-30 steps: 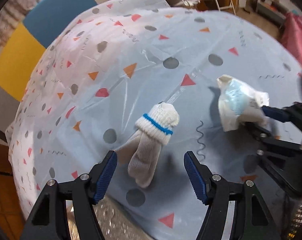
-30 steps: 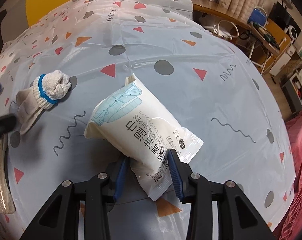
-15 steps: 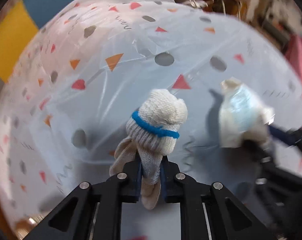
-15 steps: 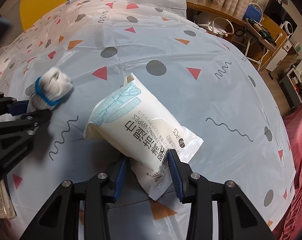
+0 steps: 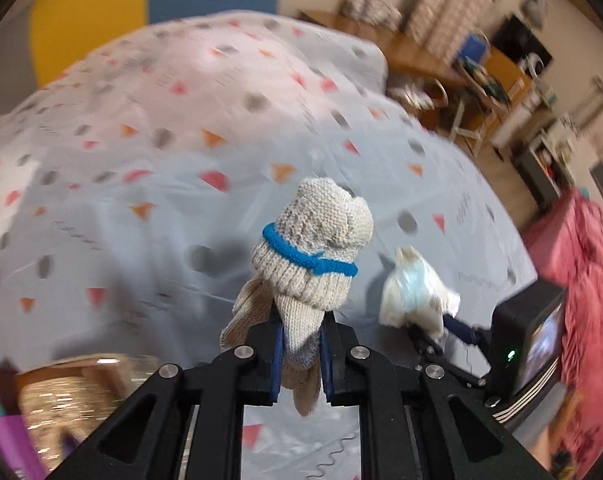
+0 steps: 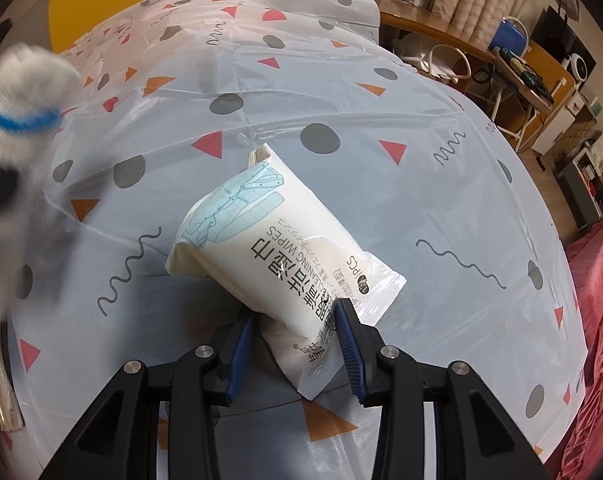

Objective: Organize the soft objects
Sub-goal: 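Carry the white glove into the gold tray and open the left tool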

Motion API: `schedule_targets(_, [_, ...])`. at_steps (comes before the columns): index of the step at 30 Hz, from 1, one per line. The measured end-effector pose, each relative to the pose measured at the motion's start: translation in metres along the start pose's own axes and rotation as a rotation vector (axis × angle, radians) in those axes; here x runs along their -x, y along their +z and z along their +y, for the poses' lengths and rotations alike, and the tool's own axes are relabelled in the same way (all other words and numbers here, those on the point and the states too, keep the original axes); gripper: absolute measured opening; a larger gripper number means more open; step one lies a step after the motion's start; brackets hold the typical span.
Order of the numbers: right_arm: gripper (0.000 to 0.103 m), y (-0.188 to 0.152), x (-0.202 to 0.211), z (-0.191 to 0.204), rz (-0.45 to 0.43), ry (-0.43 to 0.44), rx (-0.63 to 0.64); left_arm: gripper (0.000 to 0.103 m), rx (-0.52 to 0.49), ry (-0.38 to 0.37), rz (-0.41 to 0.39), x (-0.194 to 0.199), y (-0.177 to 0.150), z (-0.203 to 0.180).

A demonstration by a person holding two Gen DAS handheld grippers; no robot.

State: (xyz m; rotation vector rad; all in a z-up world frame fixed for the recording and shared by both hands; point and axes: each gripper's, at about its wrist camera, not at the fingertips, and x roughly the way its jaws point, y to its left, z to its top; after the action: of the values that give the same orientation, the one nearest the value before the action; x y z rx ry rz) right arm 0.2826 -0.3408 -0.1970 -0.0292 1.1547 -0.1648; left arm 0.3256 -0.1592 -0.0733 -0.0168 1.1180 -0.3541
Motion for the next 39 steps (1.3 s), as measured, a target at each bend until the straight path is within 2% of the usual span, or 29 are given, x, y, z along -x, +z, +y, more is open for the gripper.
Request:
schedule_targets(9, [0.040, -0.003, 0.002, 0.010, -0.023, -0.026, 0.058, 0.015, 0.176, 0.089, -0.145, 0.080, -0.008, 0.089])
schedule_targets(22, [0.039, -0.009, 0.004, 0.022, -0.046, -0.062, 0.126, 0.015, 0.358, 0.146, -0.290, 0.166, -0.071, 0.190])
schedule_targets(30, [0.039, -0.014, 0.006, 0.026, -0.055, -0.073, 0.137, 0.015, 0.425, 0.188, -0.336, 0.204, -0.133, 0.245])
schedule_targets(39, [0.038, -0.015, 0.007, 0.028, -0.061, -0.083, 0.143, 0.015, 0.560, 0.248, -0.330, 0.225, -0.235, 0.309])
